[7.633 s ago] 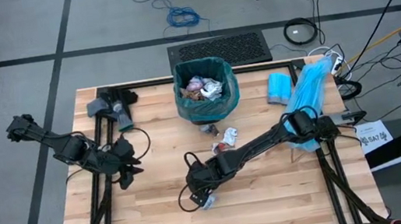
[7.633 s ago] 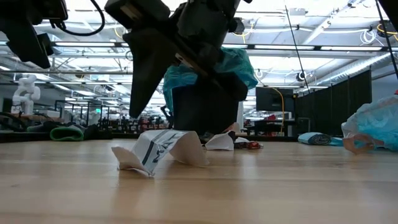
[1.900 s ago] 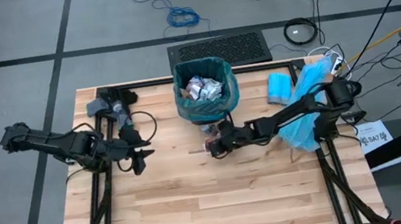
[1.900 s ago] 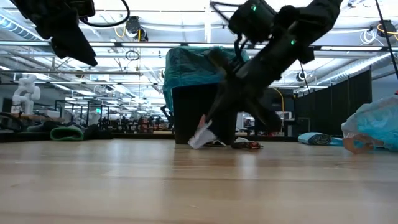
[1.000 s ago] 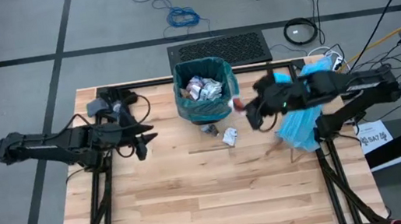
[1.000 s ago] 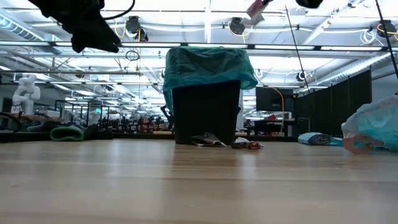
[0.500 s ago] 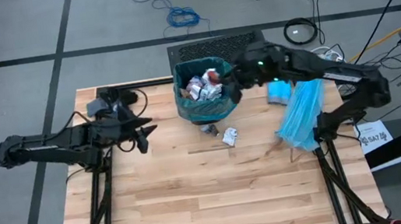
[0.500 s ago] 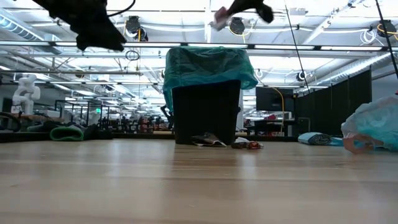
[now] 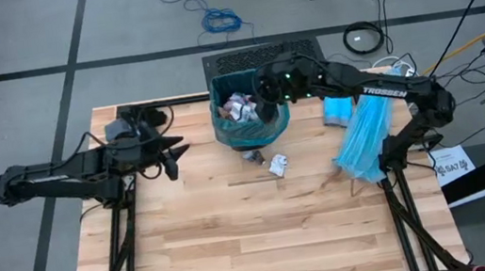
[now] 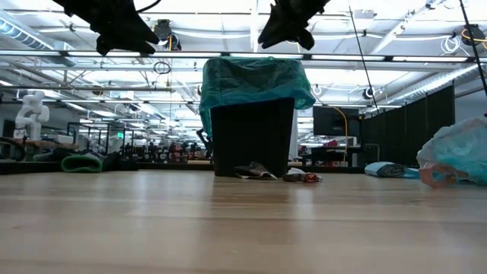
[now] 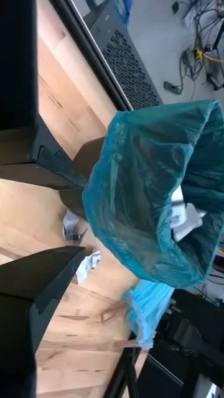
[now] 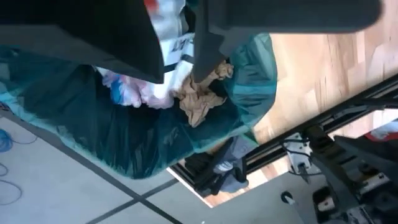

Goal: Place trash/remove bag and relplace
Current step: Put the white paper into the trash bin

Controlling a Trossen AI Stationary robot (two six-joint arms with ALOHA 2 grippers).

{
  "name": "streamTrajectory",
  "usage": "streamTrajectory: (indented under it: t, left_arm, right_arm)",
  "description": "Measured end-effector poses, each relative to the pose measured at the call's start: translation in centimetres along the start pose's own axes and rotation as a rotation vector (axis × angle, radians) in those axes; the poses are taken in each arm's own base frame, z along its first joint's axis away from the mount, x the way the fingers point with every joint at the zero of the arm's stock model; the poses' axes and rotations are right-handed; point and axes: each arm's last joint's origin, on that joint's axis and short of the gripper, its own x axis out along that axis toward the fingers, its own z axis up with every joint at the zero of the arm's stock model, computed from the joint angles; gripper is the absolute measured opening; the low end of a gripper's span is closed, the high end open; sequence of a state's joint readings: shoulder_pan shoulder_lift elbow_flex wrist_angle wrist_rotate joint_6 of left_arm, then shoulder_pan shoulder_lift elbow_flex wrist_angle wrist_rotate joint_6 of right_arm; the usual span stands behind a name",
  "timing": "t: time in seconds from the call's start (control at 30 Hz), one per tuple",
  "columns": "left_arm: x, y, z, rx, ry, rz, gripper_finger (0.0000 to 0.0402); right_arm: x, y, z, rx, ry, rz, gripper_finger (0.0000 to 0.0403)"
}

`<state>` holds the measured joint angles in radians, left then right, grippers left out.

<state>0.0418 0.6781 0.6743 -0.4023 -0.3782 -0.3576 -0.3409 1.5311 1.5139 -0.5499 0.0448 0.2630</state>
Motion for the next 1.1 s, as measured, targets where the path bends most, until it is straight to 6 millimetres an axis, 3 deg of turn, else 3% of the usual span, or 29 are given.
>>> streamTrajectory:
  t: [0.17, 0.4, 0.5, 0.63, 0.8, 1.1]
  left_arm:
    - [0.0, 0.0, 0.0, 0.000, 0.002, -0.003, 0.0162]
    - [0.0, 0.0, 0.0, 0.001, 0.005, -0.003, 0.0162]
    - [0.0, 0.0, 0.0, 0.001, 0.005, -0.003, 0.0162]
    - [0.0, 0.0, 0.0, -0.001, 0.005, -0.005, 0.0162]
    - [0.2, -0.1, -0.1, 0.001, 0.012, -0.003, 0.0162]
    - [0.2, -0.1, -0.1, 0.001, 0.013, -0.003, 0.0162]
  right_arm:
    - [-1.1, -0.3, 0.5, -0.034, -0.035, -0.001, 0.0131]
    - [-6.8, -0.6, 0.9, -0.033, -0.086, 0.003, 0.0152]
    - [-9.3, -0.9, 0.0, 0.009, -0.029, -0.011, 0.0153]
    - [-11.2, -0.7, -2.7, 0.023, 0.203, -0.050, 0.0153]
    - [-11.1, 0.2, -6.0, 0.044, 0.448, -0.084, 0.0157]
    - [-6.6, 2.7, -13.6, 0.010, 0.618, -0.061, 0.0233]
